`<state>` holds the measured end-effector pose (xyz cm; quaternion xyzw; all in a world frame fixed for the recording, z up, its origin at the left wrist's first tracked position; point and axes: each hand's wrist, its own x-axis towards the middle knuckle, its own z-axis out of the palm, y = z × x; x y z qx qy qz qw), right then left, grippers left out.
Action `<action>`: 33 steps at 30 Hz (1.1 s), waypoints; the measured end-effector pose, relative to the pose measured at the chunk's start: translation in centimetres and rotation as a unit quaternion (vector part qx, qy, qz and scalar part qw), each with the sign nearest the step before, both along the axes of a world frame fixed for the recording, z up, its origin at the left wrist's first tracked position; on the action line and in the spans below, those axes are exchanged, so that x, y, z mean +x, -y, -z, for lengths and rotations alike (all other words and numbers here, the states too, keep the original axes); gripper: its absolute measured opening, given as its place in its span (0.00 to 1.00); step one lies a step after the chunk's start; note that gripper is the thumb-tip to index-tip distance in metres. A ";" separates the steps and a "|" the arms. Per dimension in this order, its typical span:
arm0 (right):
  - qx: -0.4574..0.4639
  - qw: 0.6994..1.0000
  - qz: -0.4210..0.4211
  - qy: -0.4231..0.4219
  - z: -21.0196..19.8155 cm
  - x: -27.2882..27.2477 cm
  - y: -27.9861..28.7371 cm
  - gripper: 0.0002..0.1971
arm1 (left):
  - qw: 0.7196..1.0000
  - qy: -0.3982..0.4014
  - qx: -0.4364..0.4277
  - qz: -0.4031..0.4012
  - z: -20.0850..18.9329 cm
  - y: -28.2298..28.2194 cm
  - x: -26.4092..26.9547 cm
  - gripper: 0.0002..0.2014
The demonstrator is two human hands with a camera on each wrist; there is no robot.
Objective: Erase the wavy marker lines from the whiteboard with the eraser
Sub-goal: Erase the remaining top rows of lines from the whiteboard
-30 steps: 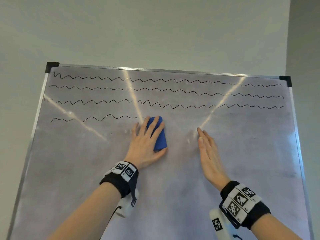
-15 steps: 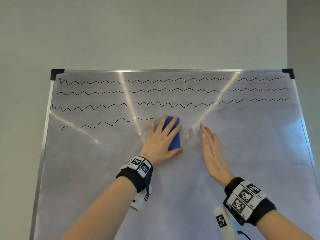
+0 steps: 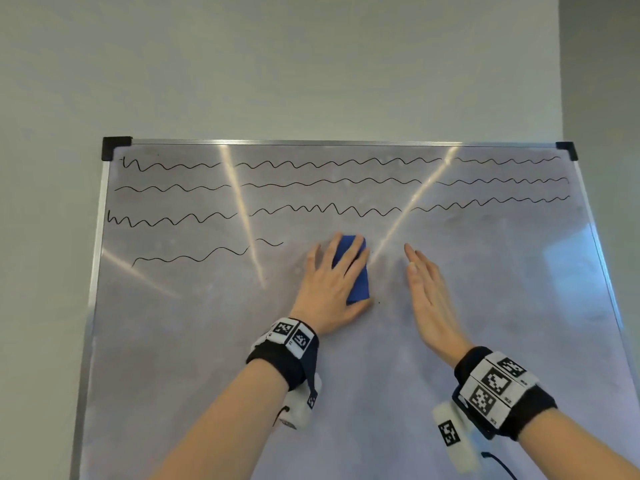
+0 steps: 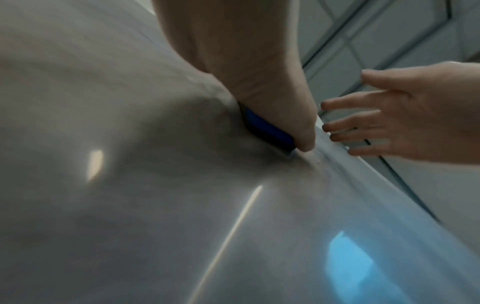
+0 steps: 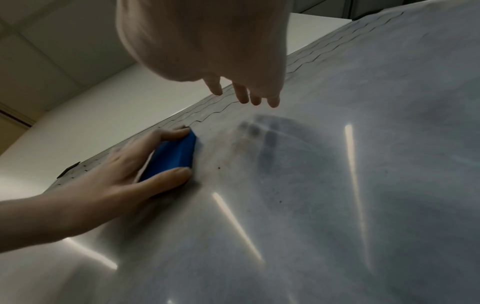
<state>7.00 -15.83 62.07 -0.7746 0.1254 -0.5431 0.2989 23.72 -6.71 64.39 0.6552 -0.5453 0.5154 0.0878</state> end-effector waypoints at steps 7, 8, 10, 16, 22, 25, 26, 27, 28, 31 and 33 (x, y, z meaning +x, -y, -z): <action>-0.009 1.000 -0.021 -0.014 0.1 1.7 -0.5 0.28 | 0.992 -0.056 -0.102 -0.053 1.2 -4.9 4.5 0.39; -0.009 1.000 -0.026 -0.014 0.2 1.8 -0.6 0.28 | 0.988 -0.078 -0.114 -0.062 0.9 -4.7 4.2 0.39; -0.006 0.999 -0.031 -0.010 0.3 1.7 -0.7 0.27 | 0.984 -0.112 -0.123 -0.063 0.2 -3.5 2.9 0.39; -0.002 1.000 -0.023 -0.006 0.8 1.9 -0.4 0.26 | 1.000 -0.012 -0.009 -0.003 -0.1 -1.3 1.2 0.39; -0.023 0.999 -0.006 -0.040 0.7 3.5 -2.1 0.26 | 0.997 -0.005 -0.059 -0.042 0.3 -7.6 6.3 0.39; -0.028 0.999 -0.012 -0.040 0.4 4.2 -3.2 0.25 | 0.990 -0.064 -0.106 -0.070 -0.3 -8.8 7.0 0.39; -0.026 0.999 -0.016 -0.034 0.3 4.5 -3.6 0.26 | 0.988 -0.081 -0.113 -0.073 -0.4 -8.5 6.6 0.39; -0.024 0.999 -0.020 -0.028 0.4 4.8 -4.0 0.26 | 0.987 -0.092 -0.115 -0.069 -0.3 -8.0 6.1 0.38; -0.022 0.999 -0.024 -0.021 0.4 5.1 -4.4 0.26 | 0.988 -0.095 -0.108 -0.058 -0.1 -7.4 5.5 0.39; -0.022 0.999 -0.024 -0.012 0.6 5.7 -5.5 0.27 | 0.999 -0.043 -0.030 -0.008 0.9 -5.8 4.4 0.39; -0.020 1.000 -0.021 -0.011 0.5 6.0 -6.1 0.27 | 1.000 0.003 0.010 0.005 1.1 -6.1 4.6 0.39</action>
